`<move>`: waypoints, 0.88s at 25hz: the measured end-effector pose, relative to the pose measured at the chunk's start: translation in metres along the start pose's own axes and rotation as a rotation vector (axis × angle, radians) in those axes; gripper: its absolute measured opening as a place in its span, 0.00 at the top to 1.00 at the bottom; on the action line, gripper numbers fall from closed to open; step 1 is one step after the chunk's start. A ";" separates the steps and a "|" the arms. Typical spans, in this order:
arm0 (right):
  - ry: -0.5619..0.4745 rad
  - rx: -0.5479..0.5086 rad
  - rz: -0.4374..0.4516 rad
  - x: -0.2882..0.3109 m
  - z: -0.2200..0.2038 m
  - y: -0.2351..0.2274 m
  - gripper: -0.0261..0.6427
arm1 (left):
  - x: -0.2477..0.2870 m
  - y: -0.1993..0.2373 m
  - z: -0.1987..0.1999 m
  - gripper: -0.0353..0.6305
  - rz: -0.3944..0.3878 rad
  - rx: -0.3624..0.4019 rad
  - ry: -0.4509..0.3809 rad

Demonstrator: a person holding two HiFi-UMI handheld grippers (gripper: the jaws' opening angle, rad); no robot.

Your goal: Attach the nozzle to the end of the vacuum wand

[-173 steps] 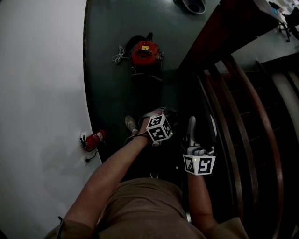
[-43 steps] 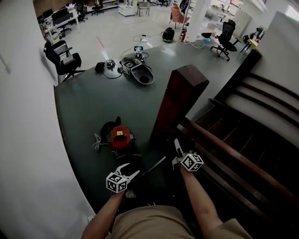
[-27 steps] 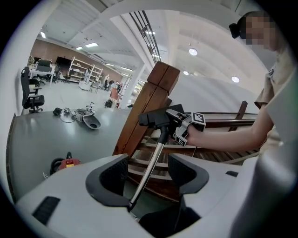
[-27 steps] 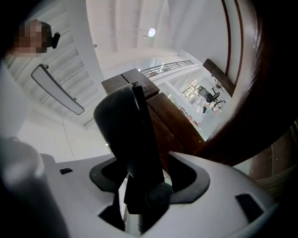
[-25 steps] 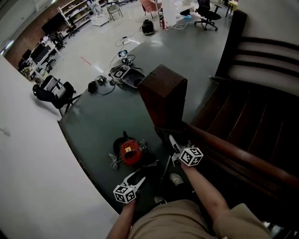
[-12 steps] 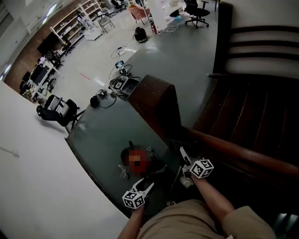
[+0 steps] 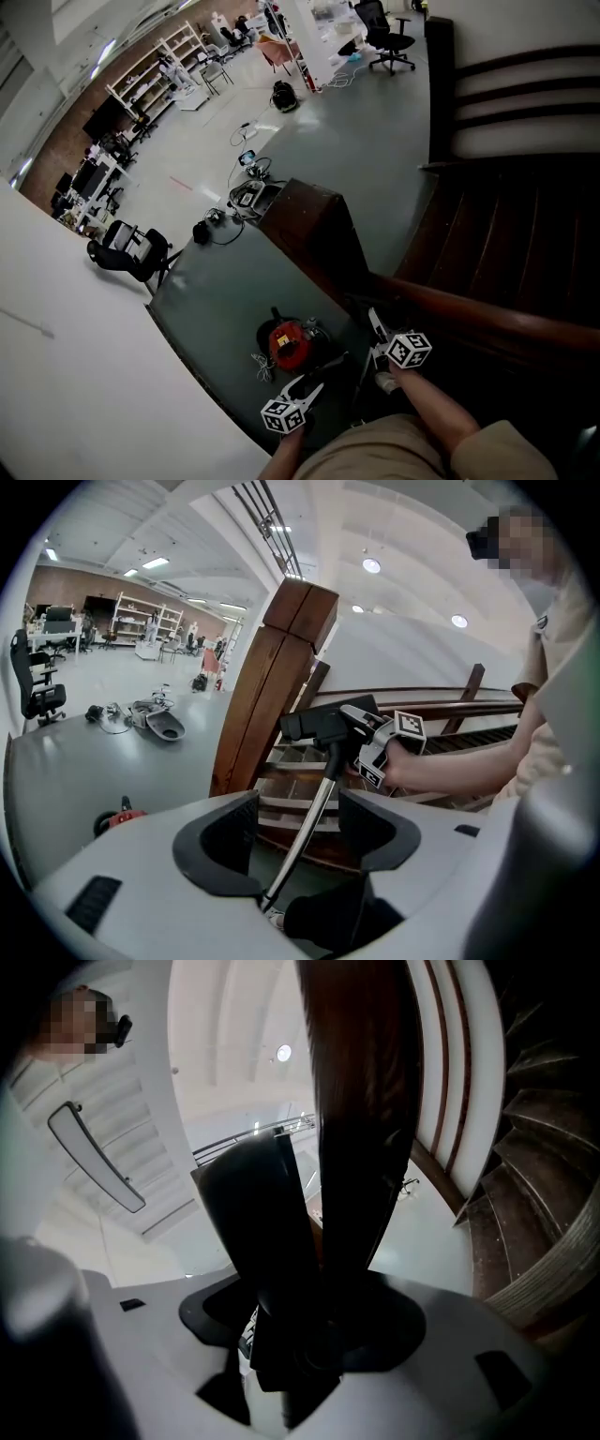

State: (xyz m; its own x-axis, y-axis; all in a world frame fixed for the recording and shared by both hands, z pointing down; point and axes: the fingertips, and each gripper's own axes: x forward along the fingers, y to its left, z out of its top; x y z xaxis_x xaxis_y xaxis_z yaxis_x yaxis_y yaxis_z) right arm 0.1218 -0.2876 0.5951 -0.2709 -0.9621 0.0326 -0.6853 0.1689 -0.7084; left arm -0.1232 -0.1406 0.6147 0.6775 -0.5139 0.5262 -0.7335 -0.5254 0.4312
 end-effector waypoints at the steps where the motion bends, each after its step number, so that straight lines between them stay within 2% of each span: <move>1: -0.005 -0.002 -0.019 0.002 -0.002 -0.001 0.58 | 0.001 -0.002 -0.001 0.55 -0.002 0.003 0.001; 6: -0.043 0.019 -0.231 -0.001 -0.014 -0.012 0.55 | 0.002 -0.005 -0.011 0.55 -0.012 0.015 -0.004; 9: -0.042 0.015 -0.302 0.003 -0.008 -0.017 0.53 | 0.005 -0.012 -0.007 0.55 -0.020 0.019 -0.010; 11: -0.033 0.001 -0.302 0.008 -0.005 -0.023 0.52 | 0.009 -0.014 -0.006 0.56 -0.022 0.019 -0.008; 16: -0.038 -0.002 -0.203 -0.019 -0.019 -0.021 0.52 | -0.005 -0.013 -0.032 0.56 -0.019 -0.010 0.002; 20: -0.031 -0.130 -0.215 -0.032 -0.019 -0.018 0.51 | -0.005 -0.009 -0.036 0.56 -0.017 -0.013 0.000; 22: -0.011 -0.157 -0.210 -0.038 -0.024 -0.016 0.52 | -0.006 -0.009 -0.042 0.56 -0.012 -0.023 0.002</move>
State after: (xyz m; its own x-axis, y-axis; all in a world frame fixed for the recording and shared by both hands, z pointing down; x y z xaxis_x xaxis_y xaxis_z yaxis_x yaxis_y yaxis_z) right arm 0.1267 -0.2488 0.6225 -0.1048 -0.9817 0.1590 -0.8222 -0.0044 -0.5691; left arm -0.1232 -0.1042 0.6381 0.6861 -0.5062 0.5224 -0.7264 -0.5158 0.4542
